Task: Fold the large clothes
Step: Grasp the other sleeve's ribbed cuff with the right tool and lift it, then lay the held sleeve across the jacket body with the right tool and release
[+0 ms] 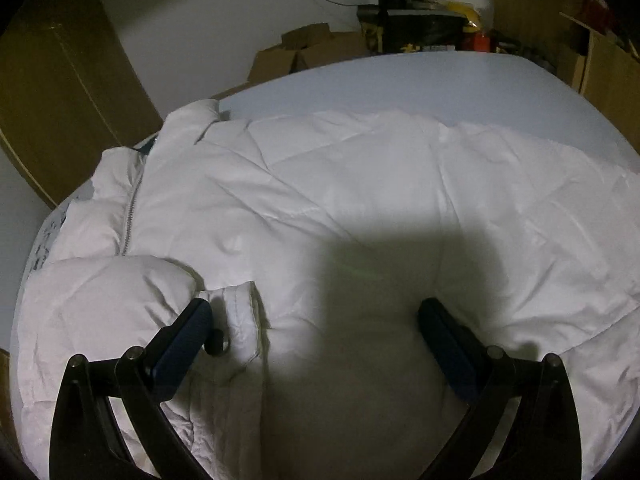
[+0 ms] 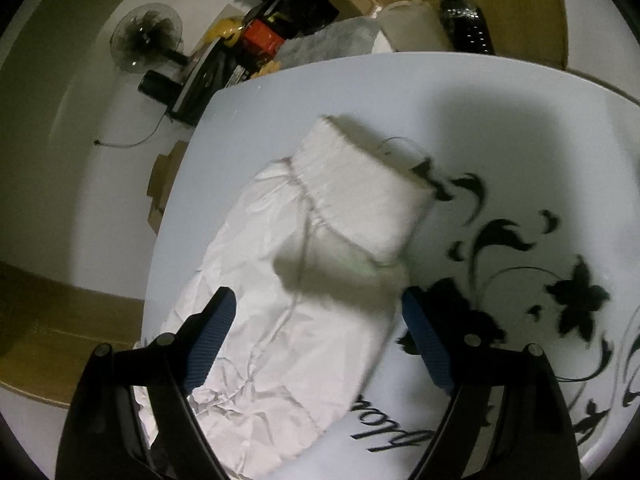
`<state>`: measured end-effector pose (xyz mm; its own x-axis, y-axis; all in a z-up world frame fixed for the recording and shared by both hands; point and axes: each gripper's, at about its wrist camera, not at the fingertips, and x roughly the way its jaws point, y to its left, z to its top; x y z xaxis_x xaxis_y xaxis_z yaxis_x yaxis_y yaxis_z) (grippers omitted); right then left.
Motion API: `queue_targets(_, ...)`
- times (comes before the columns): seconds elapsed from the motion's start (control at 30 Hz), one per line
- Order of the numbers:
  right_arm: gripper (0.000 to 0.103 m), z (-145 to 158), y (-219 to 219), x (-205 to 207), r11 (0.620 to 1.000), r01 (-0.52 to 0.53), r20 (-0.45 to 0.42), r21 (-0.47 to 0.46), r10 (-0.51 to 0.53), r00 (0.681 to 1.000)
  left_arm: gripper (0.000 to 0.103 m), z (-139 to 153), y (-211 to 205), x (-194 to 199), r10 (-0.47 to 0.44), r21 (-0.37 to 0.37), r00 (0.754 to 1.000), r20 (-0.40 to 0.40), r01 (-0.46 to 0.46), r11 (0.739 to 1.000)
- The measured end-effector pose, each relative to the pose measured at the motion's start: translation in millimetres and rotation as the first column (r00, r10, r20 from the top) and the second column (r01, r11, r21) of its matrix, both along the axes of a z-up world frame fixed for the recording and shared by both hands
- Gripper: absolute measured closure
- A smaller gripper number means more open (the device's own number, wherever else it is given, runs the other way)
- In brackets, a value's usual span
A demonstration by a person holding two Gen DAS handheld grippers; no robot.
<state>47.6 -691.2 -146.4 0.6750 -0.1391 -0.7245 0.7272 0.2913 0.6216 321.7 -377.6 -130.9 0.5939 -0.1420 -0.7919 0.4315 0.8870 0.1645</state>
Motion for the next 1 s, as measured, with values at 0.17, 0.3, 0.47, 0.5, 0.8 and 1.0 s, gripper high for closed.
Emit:
queue_targets(0.17,0.077,-5.3,2.2,19.8,1.0,-0.024,-0.092,-0.006,0.023,0.995,0.0,-4.2,6.7,3.9,-0.006,-0.034,1.0,-0.022,0.006,0.999)
queue_targets(0.3,0.095,7.6,9.2,17.6,1.0,-0.012,-0.07,-0.02,0.01,0.998,0.0,-5.1,10.0,7.6,-0.018,-0.052,1.0,-0.019,0.017,0.998)
queue_targets(0.47,0.097,108.3,66.1,16.3,0.971,-0.058,0.063,-0.233,0.075,0.995,0.0,26.8,20.4,-10.2,-0.028,-0.125,0.999,0.033,0.032,0.992)
queue_targets(0.5,0.097,127.3,80.6,18.9,0.96,-0.076,0.082,-0.271,0.102,0.991,0.0,37.6,27.6,-14.4,-0.028,-0.144,0.998,0.056,0.036,0.989)
queue_targets(0.8,0.097,243.2,260.1,81.1,0.828,-0.336,0.173,-0.449,0.449,0.877,0.0,100.3,194.0,-60.5,0.102,-0.346,0.994,0.042,-0.081,0.935)
queue_targets(1.0,0.097,223.3,380.7,157.4,0.728,-0.535,0.098,-0.429,0.626,0.774,0.0,95.8,346.0,-111.6,0.226,-0.498,0.972,0.059,-0.167,0.851)
